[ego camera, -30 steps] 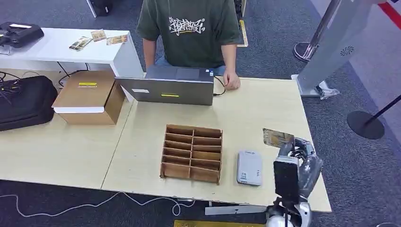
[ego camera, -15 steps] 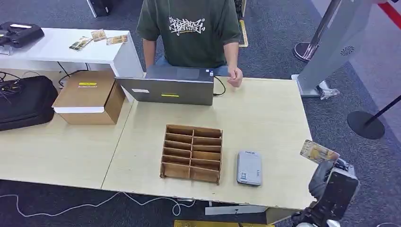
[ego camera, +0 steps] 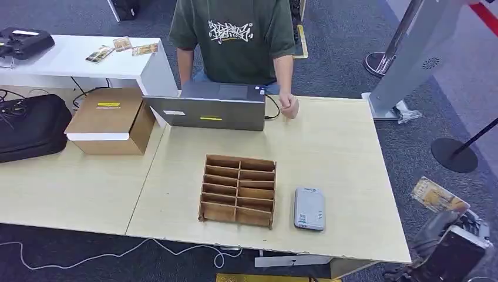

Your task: Pass the card to the sensor for recognition and then transmit it.

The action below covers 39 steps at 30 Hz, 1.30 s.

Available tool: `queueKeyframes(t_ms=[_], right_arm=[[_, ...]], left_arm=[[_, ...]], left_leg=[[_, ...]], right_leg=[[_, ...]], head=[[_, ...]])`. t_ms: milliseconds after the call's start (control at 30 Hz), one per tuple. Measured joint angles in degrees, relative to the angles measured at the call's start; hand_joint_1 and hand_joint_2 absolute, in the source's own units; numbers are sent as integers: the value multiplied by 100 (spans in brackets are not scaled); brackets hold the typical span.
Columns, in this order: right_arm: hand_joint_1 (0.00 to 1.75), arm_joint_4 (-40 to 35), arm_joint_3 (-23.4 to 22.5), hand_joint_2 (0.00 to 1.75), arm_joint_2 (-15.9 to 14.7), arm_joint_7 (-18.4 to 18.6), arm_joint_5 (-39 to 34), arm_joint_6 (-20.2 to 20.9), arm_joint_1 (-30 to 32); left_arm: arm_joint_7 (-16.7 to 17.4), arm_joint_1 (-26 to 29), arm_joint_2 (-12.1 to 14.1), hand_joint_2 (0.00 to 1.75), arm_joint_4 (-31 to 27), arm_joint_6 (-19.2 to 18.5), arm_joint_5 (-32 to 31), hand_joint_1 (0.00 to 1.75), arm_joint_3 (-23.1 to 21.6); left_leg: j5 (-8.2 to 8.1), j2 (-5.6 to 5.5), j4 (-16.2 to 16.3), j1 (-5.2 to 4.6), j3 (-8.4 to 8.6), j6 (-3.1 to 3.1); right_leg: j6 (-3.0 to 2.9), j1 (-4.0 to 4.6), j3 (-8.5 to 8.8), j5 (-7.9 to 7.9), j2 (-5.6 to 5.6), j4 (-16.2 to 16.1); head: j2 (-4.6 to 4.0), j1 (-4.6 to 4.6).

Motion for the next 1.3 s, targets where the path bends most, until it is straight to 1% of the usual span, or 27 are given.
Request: queueKeyframes(t_ms=[100,200,367,467,600,833,967,1033,1167,1300], right_arm=[[175,-13,-7,175,-13,-157,102,-31,-93],[175,2,-11,175,-31,-267,420,-33,-289],[175,99,-11,175,-68,-245,1074,-33,-537],[175,227,-11,175,-111,-210,1518,-33,-850],[175,531,41,175,-159,-44,2086,-33,-1276],[175,1231,385,175,-184,400,2829,-33,-2162],[175,1655,492,175,-129,490,3275,-33,-2727],[175,1966,494,175,-81,496,3390,-33,-3078],[175,2630,494,175,4,601,3893,-33,-3714],[175,3290,474,175,20,864,4652,-35,-4318]], left_arm=[[-2,1,0,0,0,-2,-9,0,0],[-2,-9,7,0,0,28,-72,0,-7],[-9,-22,7,0,0,81,-125,0,-39],[-61,-45,7,0,0,90,-153,0,-59],[-66,-45,2,0,0,83,-153,0,-103],[-66,-41,7,0,0,26,-155,0,-157],[-64,-52,26,0,0,17,-170,0,-195],[-50,-50,37,0,0,26,-199,0,-203],[-11,-79,63,0,0,35,-326,0,-247],[55,-103,112,0,0,44,-533,0,-264]], left_leg=[[0,0,0,0,-3,0],[1,0,0,0,-2,0],[2,-9,0,0,-3,0],[1,-6,0,0,1,0],[3,-8,0,0,2,1],[11,-7,0,1,6,-8],[11,-4,0,2,10,-8],[12,0,0,3,10,-9],[18,6,0,2,12,-6],[20,7,1,2,13,-8]], right_leg=[[0,0,1,0,0,0],[0,0,4,1,0,1],[1,0,10,1,-9,1],[1,0,12,2,-6,1],[1,0,13,2,-7,2],[-5,0,11,8,-5,6],[-5,0,10,8,-3,6],[-6,0,9,8,2,8],[-11,0,6,12,5,9],[-11,0,6,13,9,10]], head=[[0,0],[-2,2],[0,2],[0,4],[0,7],[0,2],[0,2],[0,2],[0,0],[0,0]])
